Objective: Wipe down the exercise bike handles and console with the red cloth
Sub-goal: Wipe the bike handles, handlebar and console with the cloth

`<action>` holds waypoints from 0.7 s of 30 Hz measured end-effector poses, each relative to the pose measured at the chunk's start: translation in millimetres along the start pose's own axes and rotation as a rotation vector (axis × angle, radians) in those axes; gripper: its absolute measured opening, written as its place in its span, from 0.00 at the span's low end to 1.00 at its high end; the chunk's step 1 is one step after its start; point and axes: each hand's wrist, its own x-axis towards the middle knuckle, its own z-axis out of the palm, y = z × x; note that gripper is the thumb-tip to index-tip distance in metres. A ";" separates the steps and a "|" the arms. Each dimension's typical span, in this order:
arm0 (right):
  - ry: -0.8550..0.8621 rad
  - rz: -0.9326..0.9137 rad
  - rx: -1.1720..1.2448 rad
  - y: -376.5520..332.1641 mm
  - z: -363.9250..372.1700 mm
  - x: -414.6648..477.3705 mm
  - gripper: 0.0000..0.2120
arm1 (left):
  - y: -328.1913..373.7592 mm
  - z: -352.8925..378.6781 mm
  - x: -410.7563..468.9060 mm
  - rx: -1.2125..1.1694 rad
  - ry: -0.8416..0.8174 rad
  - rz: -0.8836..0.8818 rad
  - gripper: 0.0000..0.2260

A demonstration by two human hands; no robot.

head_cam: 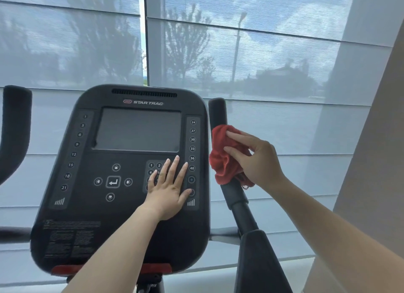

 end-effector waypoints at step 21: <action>0.114 -0.286 -0.234 -47.2 9.7 46.3 0.16 | -4.9 -2.2 1.0 -0.008 -0.021 0.046 0.30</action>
